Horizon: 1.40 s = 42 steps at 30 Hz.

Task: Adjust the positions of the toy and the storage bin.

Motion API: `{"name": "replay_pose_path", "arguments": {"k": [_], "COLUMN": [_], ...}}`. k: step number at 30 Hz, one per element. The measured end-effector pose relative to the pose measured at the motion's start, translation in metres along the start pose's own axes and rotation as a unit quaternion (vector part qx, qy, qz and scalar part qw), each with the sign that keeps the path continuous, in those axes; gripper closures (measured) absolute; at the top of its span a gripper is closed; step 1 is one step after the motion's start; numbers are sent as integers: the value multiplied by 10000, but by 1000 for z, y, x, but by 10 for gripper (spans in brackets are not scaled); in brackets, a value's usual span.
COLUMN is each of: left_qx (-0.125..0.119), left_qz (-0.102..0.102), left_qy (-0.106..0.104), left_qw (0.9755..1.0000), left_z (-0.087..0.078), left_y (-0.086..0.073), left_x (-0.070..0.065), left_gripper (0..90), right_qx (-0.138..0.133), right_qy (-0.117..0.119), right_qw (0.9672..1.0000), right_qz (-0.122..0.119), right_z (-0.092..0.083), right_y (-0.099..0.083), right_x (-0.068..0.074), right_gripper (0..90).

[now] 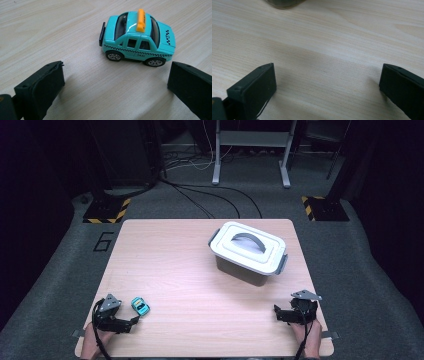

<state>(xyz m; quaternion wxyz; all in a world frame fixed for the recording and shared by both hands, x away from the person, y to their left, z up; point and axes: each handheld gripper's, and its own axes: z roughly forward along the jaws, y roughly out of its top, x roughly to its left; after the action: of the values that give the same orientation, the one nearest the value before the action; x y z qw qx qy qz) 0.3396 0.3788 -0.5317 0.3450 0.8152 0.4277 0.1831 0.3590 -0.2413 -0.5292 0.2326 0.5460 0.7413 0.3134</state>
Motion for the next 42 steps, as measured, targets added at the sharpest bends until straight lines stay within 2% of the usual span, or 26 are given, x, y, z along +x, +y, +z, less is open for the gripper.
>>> {"name": "replay_pose_path", "arguments": {"k": [17, 23, 28, 42], "left_qx": [53, 52, 23, 68], "left_qz": [41, 46, 33, 45], "left_qy": [-14, -14, -13, -23], "left_qw": [10000, 10000, 10000, 10000], "left_z": [-1, -1, 0, -1], "left_y": [0, 0, 0, 1], "left_x": [1, 1, 0, 1], "left_gripper": [5, 5, 5, 5], "right_qx": [150, 120, 71, -159], "right_qy": [64, 206, 290, 450], "right_qw": [9999, 9997, 9995, 9988], "right_qz": [-29, 60, 111, -112], "right_z": [0, -4, -12, -45], "right_y": [4, 5, 10, 40], "right_x": [-1, 0, 2, 10], "right_gripper": [0, 2, 7, 8]}}
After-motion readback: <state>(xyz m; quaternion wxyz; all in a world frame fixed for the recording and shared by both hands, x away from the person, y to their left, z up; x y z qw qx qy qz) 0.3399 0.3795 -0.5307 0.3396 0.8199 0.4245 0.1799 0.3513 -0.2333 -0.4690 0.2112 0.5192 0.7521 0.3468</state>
